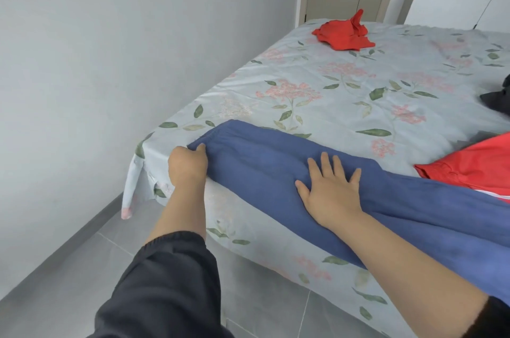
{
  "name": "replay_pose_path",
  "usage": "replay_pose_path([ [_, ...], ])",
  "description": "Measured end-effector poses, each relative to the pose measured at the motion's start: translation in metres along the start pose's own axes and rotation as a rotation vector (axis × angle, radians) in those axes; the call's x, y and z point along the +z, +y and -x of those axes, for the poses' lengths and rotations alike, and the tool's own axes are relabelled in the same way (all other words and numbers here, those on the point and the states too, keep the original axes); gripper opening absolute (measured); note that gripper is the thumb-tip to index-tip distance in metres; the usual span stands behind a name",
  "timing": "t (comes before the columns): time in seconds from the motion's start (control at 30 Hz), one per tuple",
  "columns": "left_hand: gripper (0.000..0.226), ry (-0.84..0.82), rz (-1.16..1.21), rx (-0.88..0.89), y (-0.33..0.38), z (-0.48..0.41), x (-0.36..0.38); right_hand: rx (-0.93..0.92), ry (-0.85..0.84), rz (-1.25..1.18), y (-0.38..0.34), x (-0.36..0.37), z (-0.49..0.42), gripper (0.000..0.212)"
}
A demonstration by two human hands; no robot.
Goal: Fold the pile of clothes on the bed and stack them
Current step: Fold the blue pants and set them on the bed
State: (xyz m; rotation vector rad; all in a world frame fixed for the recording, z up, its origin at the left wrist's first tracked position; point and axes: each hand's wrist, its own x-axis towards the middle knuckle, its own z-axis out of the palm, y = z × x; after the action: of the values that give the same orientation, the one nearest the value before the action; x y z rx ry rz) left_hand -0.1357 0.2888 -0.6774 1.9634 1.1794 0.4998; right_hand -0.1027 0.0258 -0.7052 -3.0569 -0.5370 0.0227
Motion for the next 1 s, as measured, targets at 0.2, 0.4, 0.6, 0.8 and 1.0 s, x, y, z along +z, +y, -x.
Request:
replay_pose_path([
  [0.2,0.016,-0.022,0.257,-0.026,0.011,0.002,-0.010,-0.034,-0.070,-0.070,-0.002,-0.001,0.003,0.062],
  [0.4,0.006,-0.135,0.471,0.285,0.058,0.054,-0.009,0.151,-0.077,-0.997,0.026,-0.038,0.008,0.049],
  [0.6,0.007,-0.723,0.160,0.797,0.082,0.143,0.011,0.373,-0.023,-1.615,0.081,-0.058,0.039,0.040],
  [0.8,0.024,-0.962,0.059,0.719,0.075,0.171,0.018,0.458,0.028,-1.630,0.119,-0.051,0.065,0.026],
  [1.0,0.036,-0.450,-0.304,0.500,0.063,0.136,0.026,0.398,-0.015,-1.347,0.100,-0.049,0.057,0.018],
])
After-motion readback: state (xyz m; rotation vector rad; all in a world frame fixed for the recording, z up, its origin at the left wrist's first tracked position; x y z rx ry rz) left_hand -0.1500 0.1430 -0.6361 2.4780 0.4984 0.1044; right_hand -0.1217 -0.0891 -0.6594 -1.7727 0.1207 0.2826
